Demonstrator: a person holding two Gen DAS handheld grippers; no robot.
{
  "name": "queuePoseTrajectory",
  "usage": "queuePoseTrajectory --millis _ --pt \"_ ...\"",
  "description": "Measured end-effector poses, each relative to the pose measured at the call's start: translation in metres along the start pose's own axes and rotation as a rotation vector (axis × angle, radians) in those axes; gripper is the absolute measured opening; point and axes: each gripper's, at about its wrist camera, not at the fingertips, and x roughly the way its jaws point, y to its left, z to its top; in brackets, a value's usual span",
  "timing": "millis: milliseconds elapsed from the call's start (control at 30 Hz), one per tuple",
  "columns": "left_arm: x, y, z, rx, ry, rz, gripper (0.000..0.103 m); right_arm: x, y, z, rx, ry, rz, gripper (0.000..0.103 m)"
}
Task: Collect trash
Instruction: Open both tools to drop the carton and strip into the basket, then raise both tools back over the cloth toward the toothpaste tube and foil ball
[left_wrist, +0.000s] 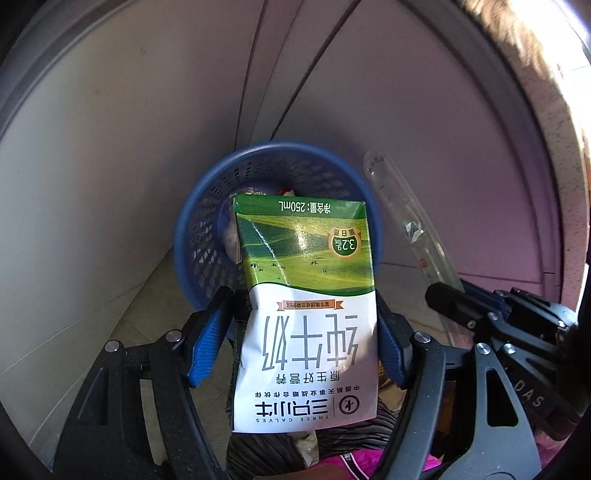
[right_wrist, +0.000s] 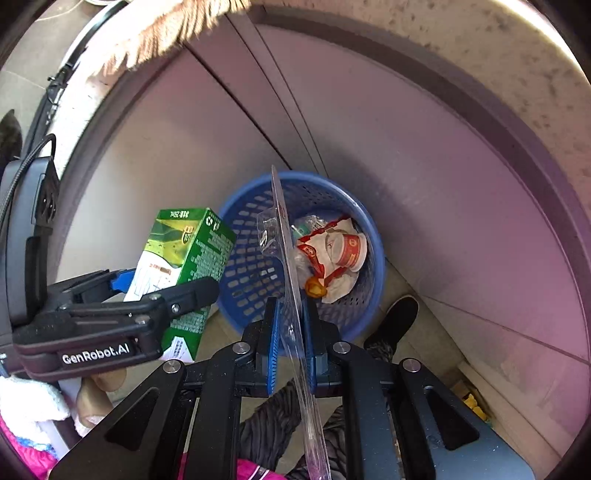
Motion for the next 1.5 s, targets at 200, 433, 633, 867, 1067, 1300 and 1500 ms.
queuePoseTrajectory --millis 200,433,633,867,1067,1300,1500 --pt "0.006 -0.006 -0.001 -0.005 0.007 0.015 0.073 0.005 0.000 0.004 -0.006 0.005 -0.007 0.010" --pt "0.014 -0.009 -0.004 0.003 0.043 0.025 0.073 -0.005 0.006 0.004 -0.022 -0.007 -0.018 0.015" --pt "0.011 -0.002 -0.004 -0.009 0.035 0.023 0.073 -0.016 0.006 0.004 -0.025 -0.023 -0.027 0.036" --pt "0.000 0.004 -0.007 -0.009 0.019 0.004 0.073 -0.030 0.004 0.005 -0.013 -0.034 -0.017 0.036" --pt "-0.020 0.004 -0.005 0.003 -0.002 0.007 0.073 -0.034 0.008 0.010 -0.015 -0.053 -0.011 0.036" --pt "-0.063 -0.004 -0.005 0.028 -0.088 0.010 0.073 -0.061 0.011 0.014 -0.034 -0.091 0.010 0.036" --pt "-0.107 -0.012 -0.001 0.046 -0.179 0.012 0.073 -0.085 0.017 0.019 -0.054 -0.133 0.030 0.036"
